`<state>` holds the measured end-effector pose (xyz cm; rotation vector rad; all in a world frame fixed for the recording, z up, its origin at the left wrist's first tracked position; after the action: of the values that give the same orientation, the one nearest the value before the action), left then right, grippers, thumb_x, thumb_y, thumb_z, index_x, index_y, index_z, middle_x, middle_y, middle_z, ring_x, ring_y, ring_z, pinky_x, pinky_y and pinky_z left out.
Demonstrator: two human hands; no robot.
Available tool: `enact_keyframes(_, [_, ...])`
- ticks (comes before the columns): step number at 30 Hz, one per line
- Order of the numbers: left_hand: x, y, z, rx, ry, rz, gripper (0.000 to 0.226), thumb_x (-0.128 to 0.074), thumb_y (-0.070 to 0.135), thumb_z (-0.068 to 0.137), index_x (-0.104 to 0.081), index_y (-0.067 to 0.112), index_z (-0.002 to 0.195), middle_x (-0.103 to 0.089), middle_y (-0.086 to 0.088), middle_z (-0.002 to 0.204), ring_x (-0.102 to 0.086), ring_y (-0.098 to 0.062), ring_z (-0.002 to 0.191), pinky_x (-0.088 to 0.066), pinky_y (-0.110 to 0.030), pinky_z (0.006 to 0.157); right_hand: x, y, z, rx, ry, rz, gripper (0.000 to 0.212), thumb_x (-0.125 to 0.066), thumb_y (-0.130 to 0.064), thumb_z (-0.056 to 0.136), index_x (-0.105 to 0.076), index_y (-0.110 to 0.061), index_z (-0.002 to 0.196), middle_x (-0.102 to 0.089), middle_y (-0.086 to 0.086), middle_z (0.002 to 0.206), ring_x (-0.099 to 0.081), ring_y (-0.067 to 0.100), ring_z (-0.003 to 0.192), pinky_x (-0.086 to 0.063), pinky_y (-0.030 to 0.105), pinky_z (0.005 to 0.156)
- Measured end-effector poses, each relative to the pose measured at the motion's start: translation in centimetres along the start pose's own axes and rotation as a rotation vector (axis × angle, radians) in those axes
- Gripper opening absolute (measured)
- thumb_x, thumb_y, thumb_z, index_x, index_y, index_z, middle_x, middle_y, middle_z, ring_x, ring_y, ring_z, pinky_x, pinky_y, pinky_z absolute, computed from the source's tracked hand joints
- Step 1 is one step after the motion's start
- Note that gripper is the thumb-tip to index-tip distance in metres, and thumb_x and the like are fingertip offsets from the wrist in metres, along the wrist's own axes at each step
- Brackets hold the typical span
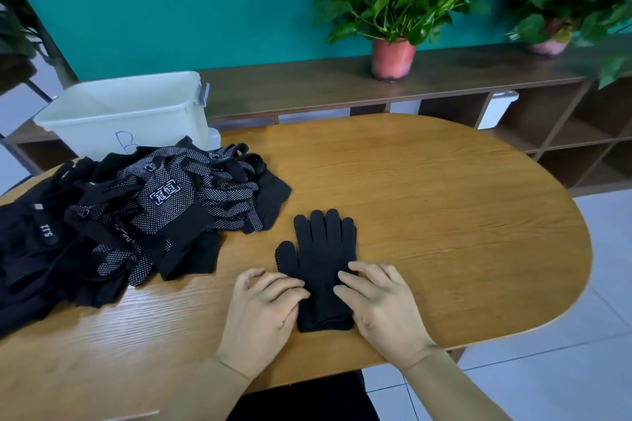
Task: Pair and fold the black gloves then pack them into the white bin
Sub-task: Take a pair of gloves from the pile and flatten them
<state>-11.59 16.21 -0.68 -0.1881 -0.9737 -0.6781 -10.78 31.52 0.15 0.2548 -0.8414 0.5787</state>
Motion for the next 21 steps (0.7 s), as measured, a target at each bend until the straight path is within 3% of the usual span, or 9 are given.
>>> enact_keyframes(9, [0.5, 0.1, -0.4, 0.002, -0.035, 0.026, 0.026, -0.051, 0.019, 0.085, -0.075, 0.026, 0.090, -0.072, 0.012, 0.101, -0.063, -0.008, 0.097, -0.040, -0.035, 0.091, -0.1, -0.6, -0.4, 0.077, 0.014, -0.035, 0.027, -0.051, -0.003, 0.089, -0.074, -0.016, 0.087, -0.073, 0.002, 0.100, -0.063, 0.025, 0.104, -0.042, 0.032, 0.086])
enact_keyframes(14, [0.2, -1.8, -0.8, 0.112, -0.170, -0.206, 0.026, -0.049, 0.026, 0.091, -0.074, 0.025, 0.100, -0.068, 0.015, 0.110, -0.058, -0.004, 0.105, -0.057, -0.031, 0.079, 0.2, -0.7, -0.1, 0.093, 0.021, -0.025, 0.027, -0.052, -0.002, 0.087, -0.075, -0.016, 0.084, -0.073, 0.003, 0.098, -0.062, 0.024, 0.101, -0.041, 0.032, 0.084])
enact_keyframes(18, [0.2, -1.9, -0.9, 0.081, -0.215, -0.213, 0.028, -0.047, 0.031, 0.093, -0.073, 0.025, 0.100, -0.066, 0.016, 0.113, -0.055, -0.002, 0.109, -0.055, -0.026, 0.083, 0.4, -1.1, 0.2, 0.106, -0.003, 0.000, 0.020, -0.061, -0.001, 0.082, -0.074, -0.016, 0.085, -0.073, 0.002, 0.100, -0.062, 0.025, 0.102, -0.041, 0.032, 0.083])
enact_keyframes(21, [0.4, -1.6, -1.0, 0.084, -0.196, -0.212, 0.027, -0.047, 0.028, 0.093, -0.073, 0.023, 0.098, -0.067, 0.014, 0.113, -0.053, -0.001, 0.110, -0.048, -0.015, 0.088, 0.3, -1.4, 0.0, 0.112, -0.022, 0.008, 0.018, -0.065, -0.001, 0.079, -0.073, -0.016, 0.085, -0.072, 0.002, 0.101, -0.059, 0.024, 0.104, -0.041, 0.032, 0.083])
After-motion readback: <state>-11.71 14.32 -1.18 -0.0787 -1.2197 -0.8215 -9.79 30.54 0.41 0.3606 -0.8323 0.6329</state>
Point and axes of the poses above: each hand's wrist, its own z-axis towards the middle knuckle, its own x-axis out of the back of the hand, y = z × x, the point moved 8 cm from there along z, towards the middle knuckle
